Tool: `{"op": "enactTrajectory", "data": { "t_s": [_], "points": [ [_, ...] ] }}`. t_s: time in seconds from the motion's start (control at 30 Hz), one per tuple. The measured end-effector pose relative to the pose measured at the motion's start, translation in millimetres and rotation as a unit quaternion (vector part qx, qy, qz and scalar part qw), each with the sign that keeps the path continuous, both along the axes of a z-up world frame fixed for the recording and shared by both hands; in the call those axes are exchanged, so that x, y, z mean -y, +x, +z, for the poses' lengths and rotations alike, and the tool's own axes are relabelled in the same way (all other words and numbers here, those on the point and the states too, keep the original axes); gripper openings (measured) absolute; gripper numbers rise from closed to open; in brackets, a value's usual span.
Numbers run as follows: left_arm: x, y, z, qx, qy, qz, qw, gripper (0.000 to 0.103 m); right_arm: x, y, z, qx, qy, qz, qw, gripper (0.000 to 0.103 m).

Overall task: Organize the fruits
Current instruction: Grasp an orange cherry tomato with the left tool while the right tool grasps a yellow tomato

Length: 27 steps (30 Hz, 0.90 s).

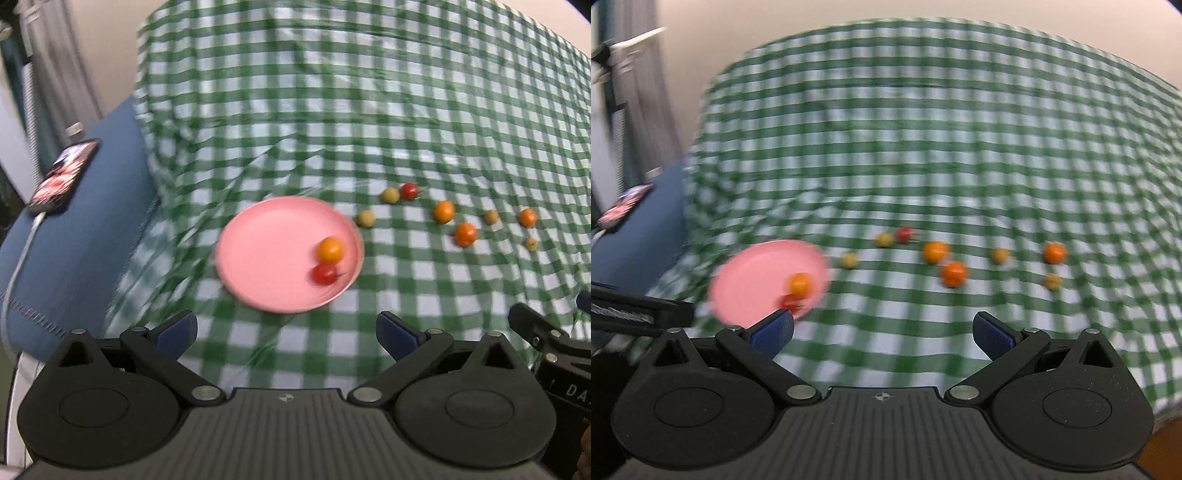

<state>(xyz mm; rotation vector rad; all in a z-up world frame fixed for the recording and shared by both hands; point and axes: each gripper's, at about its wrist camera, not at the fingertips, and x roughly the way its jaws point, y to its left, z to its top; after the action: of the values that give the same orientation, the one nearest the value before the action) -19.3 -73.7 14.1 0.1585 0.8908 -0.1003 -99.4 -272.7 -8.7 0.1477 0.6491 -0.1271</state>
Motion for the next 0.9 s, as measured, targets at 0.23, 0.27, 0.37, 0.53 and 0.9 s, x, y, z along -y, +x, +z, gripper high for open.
{"op": "enactTrajectory", "data": {
  "t_s": [0.23,0.27,0.37,0.53,0.9],
  "points": [
    [70,53,-8,-0.027,-0.028,-0.040,0.9984,0.103,82,25,-29,-0.008,-0.005,-0.102,0.995,0.102],
    [80,63,-10,-0.030,-0.029,-0.043,0.9982,0.103,92,30,-33,-0.010,-0.006,-0.113,0.993,0.102],
    [110,94,-21,-0.038,-0.033,-0.054,0.9973,0.103,119,49,-46,-0.013,-0.012,-0.137,0.990,0.102],
    [158,149,-51,-0.059,-0.027,-0.074,0.9952,0.103,163,85,-70,-0.017,-0.026,-0.162,0.986,0.102],
    [216,250,-133,-0.122,-0.027,-0.074,0.9894,0.103,217,173,-140,-0.078,-0.014,-0.174,0.981,0.102]
  ]
}}
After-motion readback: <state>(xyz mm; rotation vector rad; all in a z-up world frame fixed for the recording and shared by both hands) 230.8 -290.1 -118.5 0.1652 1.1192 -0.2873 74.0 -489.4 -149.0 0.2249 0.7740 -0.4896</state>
